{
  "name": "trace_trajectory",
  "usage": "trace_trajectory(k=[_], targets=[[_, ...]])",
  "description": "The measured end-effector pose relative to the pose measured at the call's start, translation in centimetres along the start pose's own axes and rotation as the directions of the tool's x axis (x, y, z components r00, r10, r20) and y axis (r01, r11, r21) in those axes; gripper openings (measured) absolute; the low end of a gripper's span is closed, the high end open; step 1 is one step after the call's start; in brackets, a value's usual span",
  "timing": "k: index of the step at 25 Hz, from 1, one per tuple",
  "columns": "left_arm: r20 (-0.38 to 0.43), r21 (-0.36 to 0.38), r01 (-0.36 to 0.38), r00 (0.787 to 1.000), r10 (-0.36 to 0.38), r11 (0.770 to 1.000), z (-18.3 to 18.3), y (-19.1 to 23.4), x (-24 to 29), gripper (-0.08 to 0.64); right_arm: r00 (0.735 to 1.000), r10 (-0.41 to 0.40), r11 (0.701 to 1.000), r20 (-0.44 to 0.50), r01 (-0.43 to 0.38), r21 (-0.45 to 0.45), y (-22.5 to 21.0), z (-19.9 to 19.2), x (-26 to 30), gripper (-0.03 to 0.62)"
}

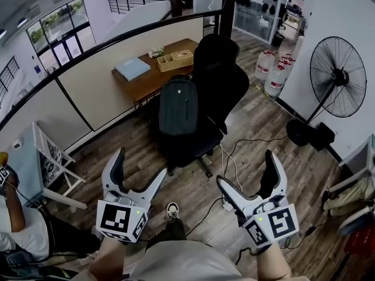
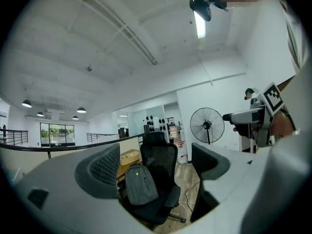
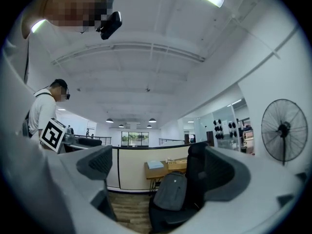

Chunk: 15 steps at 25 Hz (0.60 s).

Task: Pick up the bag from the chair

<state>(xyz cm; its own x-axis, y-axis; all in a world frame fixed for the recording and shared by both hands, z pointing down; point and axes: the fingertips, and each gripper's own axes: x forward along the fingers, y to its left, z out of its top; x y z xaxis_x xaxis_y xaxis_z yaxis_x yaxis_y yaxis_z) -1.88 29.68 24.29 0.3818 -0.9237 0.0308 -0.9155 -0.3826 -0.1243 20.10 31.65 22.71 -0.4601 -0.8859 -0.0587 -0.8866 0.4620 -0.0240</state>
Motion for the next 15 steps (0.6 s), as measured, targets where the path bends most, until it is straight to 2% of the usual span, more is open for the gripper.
trace_trajectory(k=[9, 15], targets=[[-0.017, -0.024, 0.019, 1.0, -0.02, 1.0, -1.5, 9.2, 8.4, 0.44, 0.998, -0.033, 0.999, -0.044, 0.033, 0.001, -0.8, -1.3, 12.2, 0.591], [-0.02, -0.028, 0.026, 0.999, -0.026, 0.999, -2.5, 16.2, 13.0, 0.44, 0.998, -0.031, 0.999, -0.058, 0.032, 0.004, 0.6, -2.1, 21.0, 0.591]])
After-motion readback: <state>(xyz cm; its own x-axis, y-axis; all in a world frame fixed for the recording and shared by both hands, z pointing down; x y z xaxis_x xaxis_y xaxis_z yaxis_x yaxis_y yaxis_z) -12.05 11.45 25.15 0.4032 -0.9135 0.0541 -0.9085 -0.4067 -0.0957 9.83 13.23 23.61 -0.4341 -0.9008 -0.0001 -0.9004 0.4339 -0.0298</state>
